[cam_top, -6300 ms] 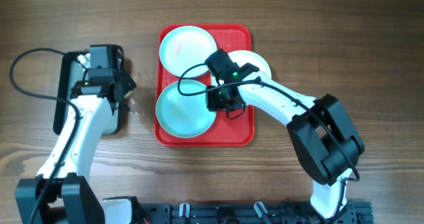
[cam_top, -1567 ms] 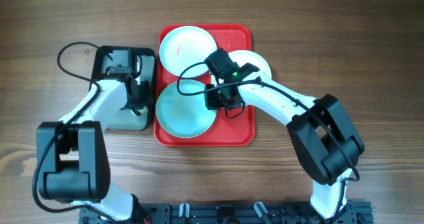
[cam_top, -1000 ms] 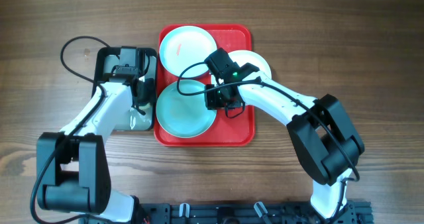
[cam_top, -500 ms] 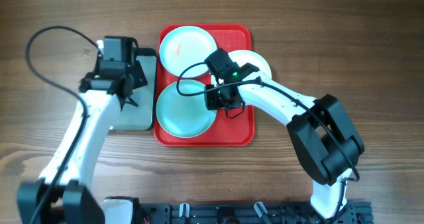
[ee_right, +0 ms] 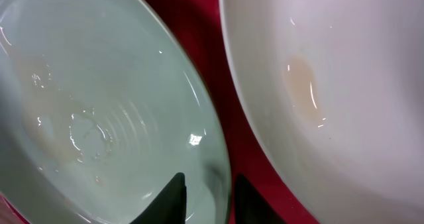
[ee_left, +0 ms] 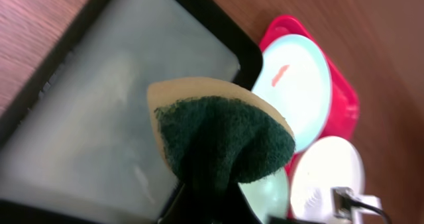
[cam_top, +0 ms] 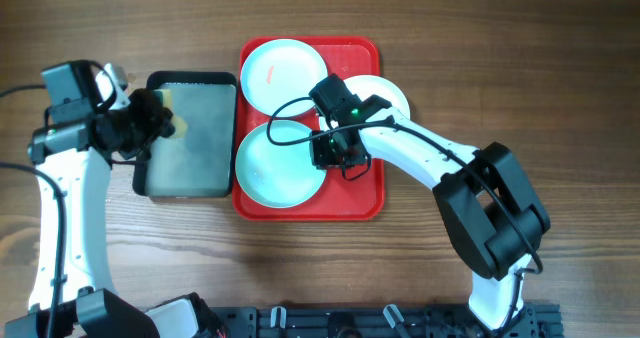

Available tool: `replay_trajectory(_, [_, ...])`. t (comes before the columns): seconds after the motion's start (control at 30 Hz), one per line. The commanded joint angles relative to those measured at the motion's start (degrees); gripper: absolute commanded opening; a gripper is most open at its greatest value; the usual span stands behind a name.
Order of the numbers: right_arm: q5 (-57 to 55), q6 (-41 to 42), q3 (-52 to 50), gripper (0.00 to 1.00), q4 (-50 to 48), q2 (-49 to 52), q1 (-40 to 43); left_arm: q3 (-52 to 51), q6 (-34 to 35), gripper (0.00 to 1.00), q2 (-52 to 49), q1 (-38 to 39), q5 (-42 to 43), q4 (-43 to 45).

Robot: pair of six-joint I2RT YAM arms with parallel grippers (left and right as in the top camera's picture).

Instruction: Clean dirty plates on tray and stack at the side

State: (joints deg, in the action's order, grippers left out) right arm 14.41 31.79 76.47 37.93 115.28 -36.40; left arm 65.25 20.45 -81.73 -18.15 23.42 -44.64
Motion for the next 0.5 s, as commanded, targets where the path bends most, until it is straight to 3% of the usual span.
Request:
replay_trajectory(0.0, [0.9,-0.1,-0.1,0.21,0.2,0.7,-0.4,1.0,-1.2,0.04,0.5,-2.7,7.3,-0.9])
replay_trajectory(0.1, [0.9,-0.1,-0.1,0.2,0.3,0.7,-0.4,1.0,-3.4,0.04,0.5,-4.7,10.8,-0.8])
replay_trajectory(0.23, [0.9,-0.1,-0.1,0.37,1.0,0.7,-0.4,1.0,-5.1,0.04,0.5,-5.9,17.1,-0.6])
replay_trajectory(0.33, [0.8,0.0,-0.1,0.36,1.1,0.7,-0.4,1.0,-5.3,0.04,0.5,-5.9,17.5,-0.7])
replay_trajectory(0.47, [-0.7,1.9,-0.5,0.23,0.5,0.7,-1.1,1.0,-6.8,0.04,0.5,-5.7,17.5,-0.7])
